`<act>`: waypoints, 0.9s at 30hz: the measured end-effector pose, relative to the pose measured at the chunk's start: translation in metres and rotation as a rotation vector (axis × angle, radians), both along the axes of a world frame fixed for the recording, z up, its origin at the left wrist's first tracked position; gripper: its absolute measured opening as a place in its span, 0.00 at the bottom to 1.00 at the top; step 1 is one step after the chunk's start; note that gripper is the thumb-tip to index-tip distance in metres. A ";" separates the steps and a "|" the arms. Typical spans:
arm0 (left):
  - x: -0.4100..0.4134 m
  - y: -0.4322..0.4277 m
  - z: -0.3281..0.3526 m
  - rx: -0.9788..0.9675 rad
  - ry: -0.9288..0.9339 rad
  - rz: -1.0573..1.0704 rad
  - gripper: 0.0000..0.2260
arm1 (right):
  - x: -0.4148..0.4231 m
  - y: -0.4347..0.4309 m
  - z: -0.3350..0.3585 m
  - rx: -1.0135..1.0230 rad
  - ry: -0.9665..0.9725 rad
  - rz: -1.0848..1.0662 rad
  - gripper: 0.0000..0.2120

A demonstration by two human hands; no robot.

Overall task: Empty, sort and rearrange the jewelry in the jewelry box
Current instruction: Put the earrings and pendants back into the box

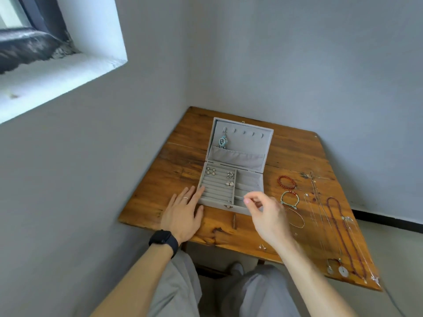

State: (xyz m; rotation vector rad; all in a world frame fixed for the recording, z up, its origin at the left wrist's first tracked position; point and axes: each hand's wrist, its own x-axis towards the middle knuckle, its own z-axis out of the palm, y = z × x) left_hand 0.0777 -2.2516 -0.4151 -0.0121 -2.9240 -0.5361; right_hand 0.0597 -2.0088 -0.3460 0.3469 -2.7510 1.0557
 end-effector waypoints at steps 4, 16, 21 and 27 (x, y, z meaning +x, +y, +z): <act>0.001 0.002 -0.002 0.000 0.039 0.021 0.28 | -0.036 -0.028 0.002 0.334 -0.043 0.207 0.08; 0.001 -0.001 -0.007 0.023 0.080 0.030 0.29 | -0.064 -0.067 0.018 0.752 -0.103 0.252 0.03; 0.001 -0.001 -0.007 0.018 0.088 0.030 0.29 | -0.075 -0.069 0.021 0.739 -0.203 0.153 0.21; 0.001 -0.001 -0.008 0.006 0.079 0.022 0.29 | -0.084 -0.056 0.018 0.614 -0.399 0.021 0.39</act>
